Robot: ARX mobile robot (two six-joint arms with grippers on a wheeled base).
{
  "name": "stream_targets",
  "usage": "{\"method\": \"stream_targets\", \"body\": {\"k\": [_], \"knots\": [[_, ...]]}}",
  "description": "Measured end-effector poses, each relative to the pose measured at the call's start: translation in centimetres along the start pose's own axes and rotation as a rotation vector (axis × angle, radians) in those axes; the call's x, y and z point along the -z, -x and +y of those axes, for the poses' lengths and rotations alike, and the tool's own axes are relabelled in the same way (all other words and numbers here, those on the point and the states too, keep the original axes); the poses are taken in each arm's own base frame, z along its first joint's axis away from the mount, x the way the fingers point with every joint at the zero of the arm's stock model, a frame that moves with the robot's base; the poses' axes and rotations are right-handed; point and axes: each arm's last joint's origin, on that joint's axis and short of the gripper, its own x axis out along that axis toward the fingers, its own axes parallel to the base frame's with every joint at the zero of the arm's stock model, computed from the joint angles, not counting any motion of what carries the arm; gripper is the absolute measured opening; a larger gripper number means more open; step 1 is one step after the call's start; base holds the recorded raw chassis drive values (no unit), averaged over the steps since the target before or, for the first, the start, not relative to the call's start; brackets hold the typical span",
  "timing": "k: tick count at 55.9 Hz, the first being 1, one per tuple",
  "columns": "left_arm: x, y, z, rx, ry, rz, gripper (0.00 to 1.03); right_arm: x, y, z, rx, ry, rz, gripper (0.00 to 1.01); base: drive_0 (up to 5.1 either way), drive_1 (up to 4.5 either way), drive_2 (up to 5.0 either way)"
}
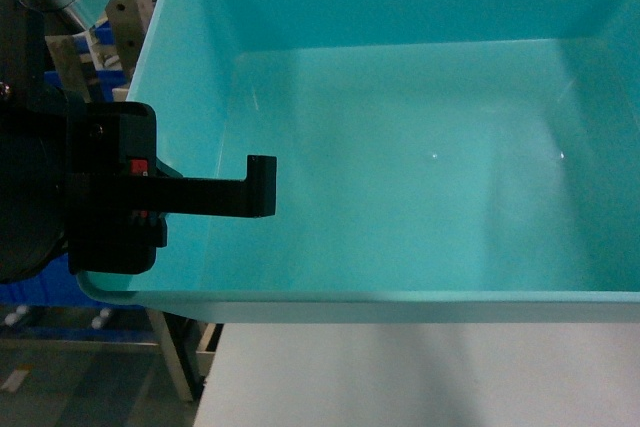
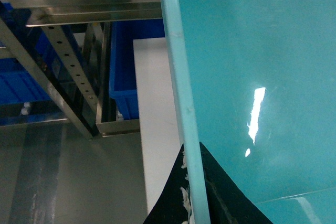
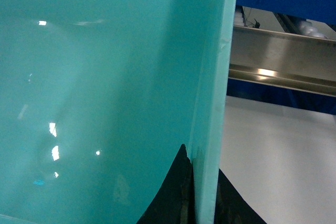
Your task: Organize blue bins on left shelf correctly
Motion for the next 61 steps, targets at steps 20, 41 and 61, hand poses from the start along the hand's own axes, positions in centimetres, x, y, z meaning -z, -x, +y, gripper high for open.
{"method": "stream_targets", "body": {"k": [20,41,61], "knots": [[-0.04,0.01,-0.01,0.001,0.002,-0.004,0.02,-0.01,0.01,0.00,0.000,0.000,-0.001,0.02,-4.8,1.60,3.4],[-0.05,0.01,-0.01,0.001,0.002,-0.005,0.02,-0.03,0.01,0.00,0.001,0.000,-0.004,0.02,-4.9,1.51,3.3],[-0.02,0.01,0.00,0.000,0.001,-0.001,0.02,0.03,0.01,0.00,0.000,-0.001,0.000,0.02,-4.9,1.56,3.3]]}}
